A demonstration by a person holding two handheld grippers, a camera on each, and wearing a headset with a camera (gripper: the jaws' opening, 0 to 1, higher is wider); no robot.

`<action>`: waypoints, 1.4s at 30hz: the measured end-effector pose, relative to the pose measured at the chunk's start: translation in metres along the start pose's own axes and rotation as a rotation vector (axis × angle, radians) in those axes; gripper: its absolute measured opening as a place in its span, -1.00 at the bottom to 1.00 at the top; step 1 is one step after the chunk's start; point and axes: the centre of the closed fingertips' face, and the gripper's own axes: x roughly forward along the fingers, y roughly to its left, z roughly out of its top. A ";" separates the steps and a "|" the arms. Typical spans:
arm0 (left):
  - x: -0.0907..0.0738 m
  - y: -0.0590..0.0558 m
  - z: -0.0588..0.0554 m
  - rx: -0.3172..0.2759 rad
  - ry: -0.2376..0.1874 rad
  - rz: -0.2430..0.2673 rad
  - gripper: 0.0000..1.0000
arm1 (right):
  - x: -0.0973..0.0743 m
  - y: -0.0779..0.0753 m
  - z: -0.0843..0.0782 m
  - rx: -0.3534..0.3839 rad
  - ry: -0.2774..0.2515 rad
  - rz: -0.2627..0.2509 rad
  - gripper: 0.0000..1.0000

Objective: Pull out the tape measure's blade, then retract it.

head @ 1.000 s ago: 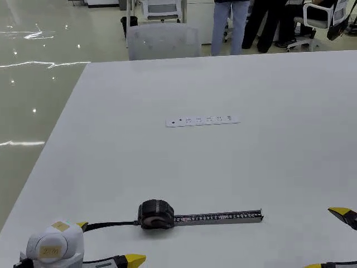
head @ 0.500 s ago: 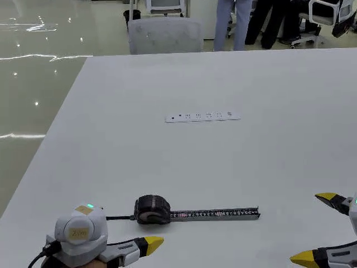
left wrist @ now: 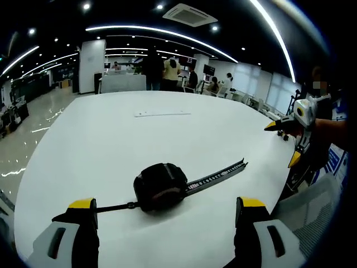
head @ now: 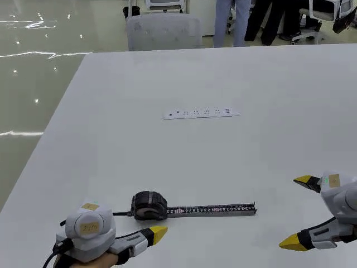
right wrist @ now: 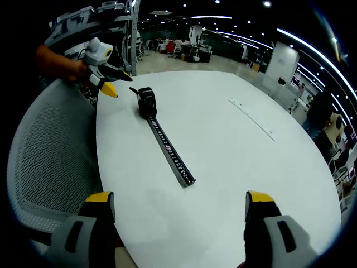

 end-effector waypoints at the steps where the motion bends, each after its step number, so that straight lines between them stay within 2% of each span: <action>1: 0.000 -0.001 0.000 0.005 0.001 0.003 1.00 | 0.001 -0.002 0.001 -0.002 0.005 0.004 0.97; 9: 0.005 -0.006 -0.002 0.006 0.005 -0.009 1.00 | 0.010 -0.003 0.010 -0.026 0.022 0.032 0.95; 13: 0.009 -0.002 0.001 -0.006 0.004 0.003 1.00 | 0.015 -0.003 0.012 -0.040 0.035 0.052 0.95; 16: 0.015 0.001 0.006 -0.133 -0.016 0.022 1.00 | 0.022 -0.006 0.015 -0.065 0.051 0.066 0.95; 20: 0.023 0.002 0.006 -0.101 -0.011 0.051 1.00 | 0.031 -0.009 0.017 -0.090 0.072 0.086 0.94; 23: 0.029 0.003 0.008 -0.053 -0.018 0.078 1.00 | 0.038 -0.015 0.018 -0.112 0.082 0.101 0.94; 27: 0.034 0.004 0.011 -0.057 -0.038 0.115 1.00 | 0.043 -0.015 0.023 -0.145 0.099 0.140 0.92; 31: 0.040 0.004 0.009 -0.075 -0.050 0.121 1.00 | 0.051 -0.020 0.022 -0.195 0.128 0.175 0.87; 34: 0.037 0.007 0.011 -0.083 -0.080 0.144 1.00 | 0.056 -0.022 0.022 -0.204 0.142 0.190 0.86; 36: 0.038 0.006 0.013 -0.073 -0.126 0.136 1.00 | 0.060 -0.024 0.021 -0.217 0.149 0.199 0.83; 38: 0.039 0.006 0.008 -0.088 -0.116 0.135 1.00 | 0.063 -0.026 0.019 -0.222 0.150 0.207 0.82; 40: 0.043 0.003 0.004 -0.076 -0.118 0.131 1.00 | 0.067 -0.031 0.012 -0.230 0.169 0.208 0.80; 42: 0.045 0.006 0.004 -0.064 -0.113 0.143 1.00 | 0.071 -0.034 0.010 -0.240 0.174 0.213 0.75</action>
